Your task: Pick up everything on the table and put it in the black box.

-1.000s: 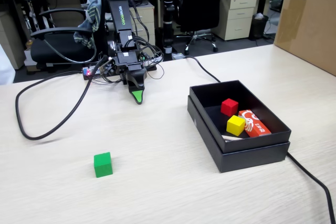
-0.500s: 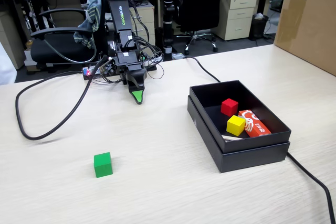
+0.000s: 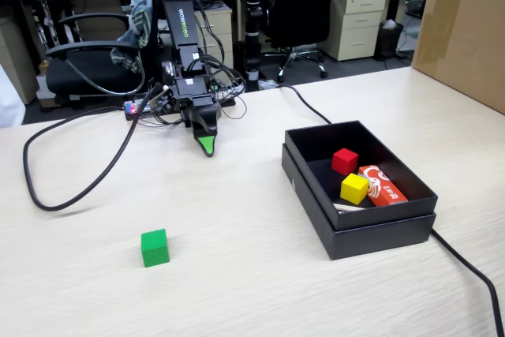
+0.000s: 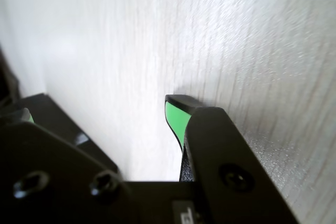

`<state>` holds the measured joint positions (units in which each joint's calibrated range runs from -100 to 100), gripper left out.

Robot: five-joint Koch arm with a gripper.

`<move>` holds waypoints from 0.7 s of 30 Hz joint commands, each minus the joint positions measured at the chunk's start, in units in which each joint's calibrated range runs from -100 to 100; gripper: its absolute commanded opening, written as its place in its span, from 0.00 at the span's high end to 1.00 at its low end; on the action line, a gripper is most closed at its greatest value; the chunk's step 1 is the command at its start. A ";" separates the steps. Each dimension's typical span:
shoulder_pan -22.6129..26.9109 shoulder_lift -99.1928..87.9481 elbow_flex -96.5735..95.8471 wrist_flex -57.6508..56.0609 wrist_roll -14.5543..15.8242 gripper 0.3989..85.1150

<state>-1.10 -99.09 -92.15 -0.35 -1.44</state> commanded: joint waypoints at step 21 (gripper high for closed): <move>-4.54 33.06 65.59 -49.54 -1.71 0.43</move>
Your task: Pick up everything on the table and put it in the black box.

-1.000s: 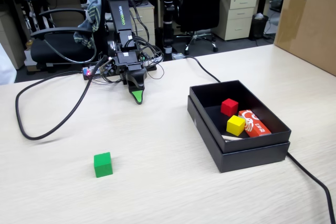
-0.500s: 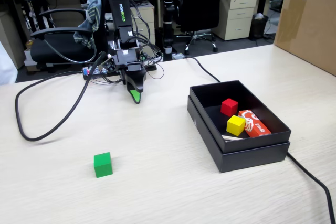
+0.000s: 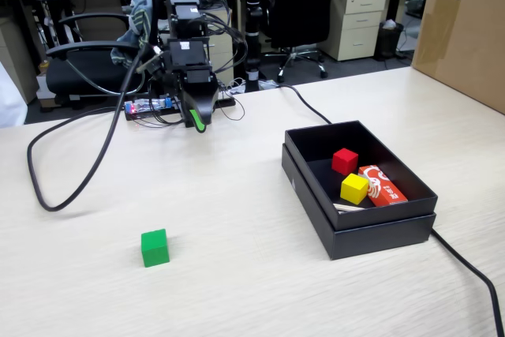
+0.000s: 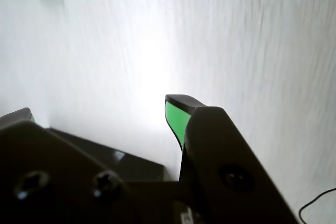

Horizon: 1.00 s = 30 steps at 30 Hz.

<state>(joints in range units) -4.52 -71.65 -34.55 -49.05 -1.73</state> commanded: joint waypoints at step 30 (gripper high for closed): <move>-8.06 85.48 66.28 -0.84 -8.25 0.44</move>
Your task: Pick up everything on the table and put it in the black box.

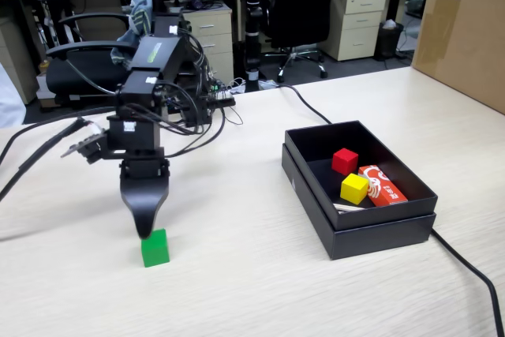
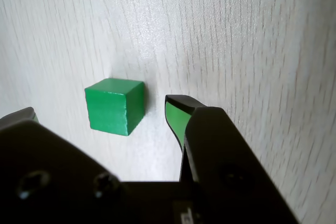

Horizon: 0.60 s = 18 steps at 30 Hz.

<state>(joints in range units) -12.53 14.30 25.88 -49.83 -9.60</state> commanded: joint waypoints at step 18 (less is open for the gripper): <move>0.98 9.39 13.38 -2.92 -0.15 0.54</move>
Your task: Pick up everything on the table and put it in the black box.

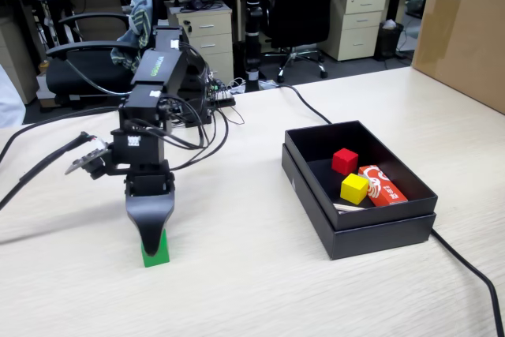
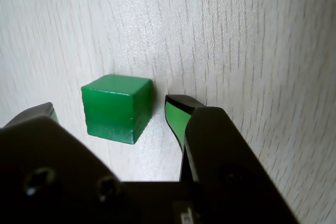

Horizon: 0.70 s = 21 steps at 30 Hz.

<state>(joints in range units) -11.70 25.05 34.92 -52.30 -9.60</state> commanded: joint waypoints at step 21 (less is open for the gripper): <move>-0.24 1.74 7.51 -8.39 -0.15 0.83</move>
<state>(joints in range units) -11.94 28.16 38.48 -58.11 -9.74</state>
